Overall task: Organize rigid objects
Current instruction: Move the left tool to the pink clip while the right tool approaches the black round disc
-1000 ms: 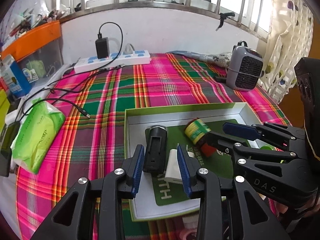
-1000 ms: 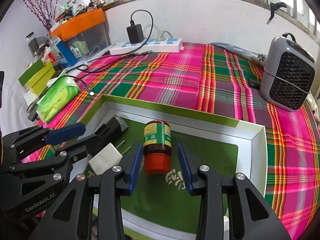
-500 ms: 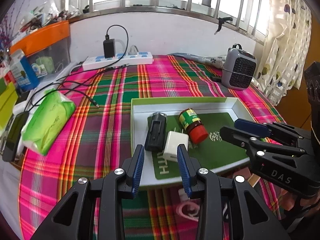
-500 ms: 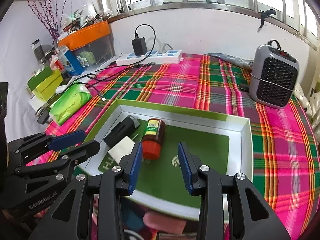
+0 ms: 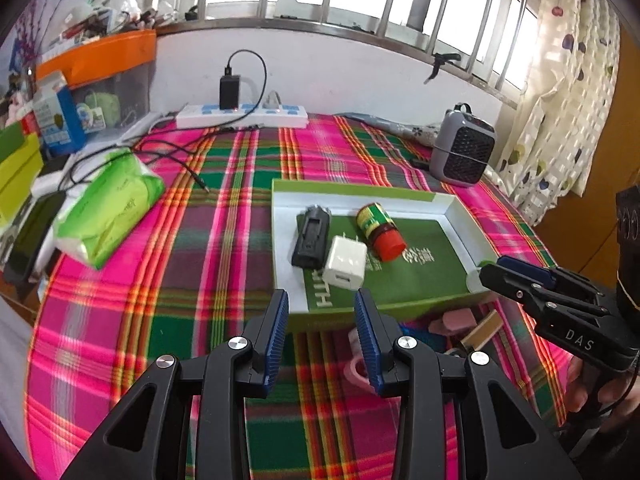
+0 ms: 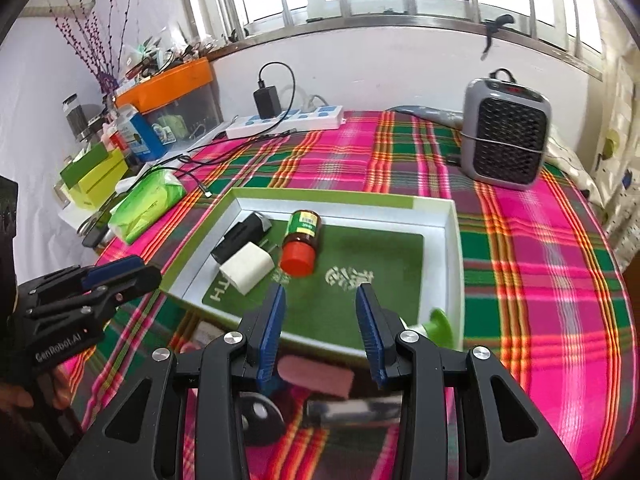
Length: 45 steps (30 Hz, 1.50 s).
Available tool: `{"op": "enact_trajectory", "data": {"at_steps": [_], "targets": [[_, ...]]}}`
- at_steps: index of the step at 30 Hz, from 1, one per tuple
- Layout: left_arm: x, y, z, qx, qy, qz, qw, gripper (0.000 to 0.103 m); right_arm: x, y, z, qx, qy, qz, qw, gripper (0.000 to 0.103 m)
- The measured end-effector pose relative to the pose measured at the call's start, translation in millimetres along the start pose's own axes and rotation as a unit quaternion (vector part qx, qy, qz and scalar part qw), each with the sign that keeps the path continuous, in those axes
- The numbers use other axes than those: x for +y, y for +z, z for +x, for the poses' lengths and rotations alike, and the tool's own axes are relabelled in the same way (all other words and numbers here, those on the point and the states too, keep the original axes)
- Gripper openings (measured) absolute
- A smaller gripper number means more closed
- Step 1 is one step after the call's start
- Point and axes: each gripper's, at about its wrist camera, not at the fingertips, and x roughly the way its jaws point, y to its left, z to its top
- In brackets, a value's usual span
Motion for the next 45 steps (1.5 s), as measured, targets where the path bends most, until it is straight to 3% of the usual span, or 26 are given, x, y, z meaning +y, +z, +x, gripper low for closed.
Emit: {"op": "enact_trajectory", "data": {"at_steps": [7,21,31,45], "targets": [[-7,-15,3,0.020,-0.020,0.001,0.9996,0.038,-15,-20,-11,0.009,-0.016,0.011,1.000,0.045],[-24,-32,15,0.049,-0.036,0.003,0.9981,0.038,-36,-47,-19,0.024,-0.028,0.034,0.999,0.046],[-36,-37,22,0.064,-0.040,0.006,0.9971,0.043,-10,-56,-19,0.032,0.025,0.005,0.999,0.046],[-36,-41,30,0.077,-0.029,0.009,0.9966,0.044,3,-60,-17,0.036,0.033,-0.008,0.999,0.046]]}}
